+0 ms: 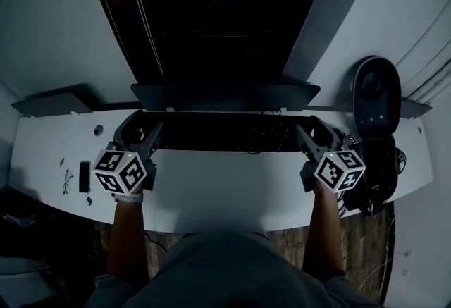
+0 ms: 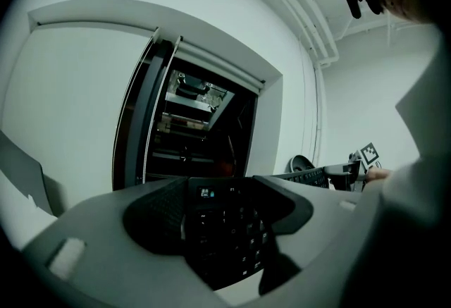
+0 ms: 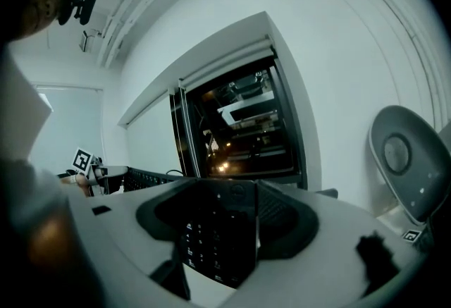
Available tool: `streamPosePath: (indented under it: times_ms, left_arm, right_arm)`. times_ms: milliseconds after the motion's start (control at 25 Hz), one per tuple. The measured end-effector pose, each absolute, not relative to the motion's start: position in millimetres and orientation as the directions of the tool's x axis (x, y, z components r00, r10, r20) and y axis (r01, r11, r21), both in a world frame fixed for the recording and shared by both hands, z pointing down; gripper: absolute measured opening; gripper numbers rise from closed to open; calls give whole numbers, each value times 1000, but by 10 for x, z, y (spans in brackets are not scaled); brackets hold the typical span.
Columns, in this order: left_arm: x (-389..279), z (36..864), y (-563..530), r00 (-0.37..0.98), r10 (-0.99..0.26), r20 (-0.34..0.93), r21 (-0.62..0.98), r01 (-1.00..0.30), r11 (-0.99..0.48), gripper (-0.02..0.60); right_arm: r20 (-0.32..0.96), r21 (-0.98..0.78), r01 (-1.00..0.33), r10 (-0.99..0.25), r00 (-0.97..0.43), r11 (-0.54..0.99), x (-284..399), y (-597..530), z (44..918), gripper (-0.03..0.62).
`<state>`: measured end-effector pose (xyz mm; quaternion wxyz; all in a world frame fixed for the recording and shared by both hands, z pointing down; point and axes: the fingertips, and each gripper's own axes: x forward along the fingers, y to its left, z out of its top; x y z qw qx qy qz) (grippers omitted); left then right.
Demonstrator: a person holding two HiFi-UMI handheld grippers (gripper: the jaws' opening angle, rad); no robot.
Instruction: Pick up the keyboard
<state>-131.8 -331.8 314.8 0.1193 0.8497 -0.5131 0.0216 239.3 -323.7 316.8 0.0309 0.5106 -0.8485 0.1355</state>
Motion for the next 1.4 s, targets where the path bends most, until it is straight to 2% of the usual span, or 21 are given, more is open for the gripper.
streamPosePath:
  times_ms: [760, 1400]
  left_arm:
    - [-1154, 2464, -3271, 454, -890, 32, 129, -885, -447, 278]
    - [-1201, 2379, -3229, 459, -888, 16, 122, -883, -454, 279]
  right_arm:
    - [55, -133, -868, -871, -488, 478, 2565, -3263, 2457, 268]
    - [32, -126, -869, -873, -486, 479, 2524, -3191, 2363, 268]
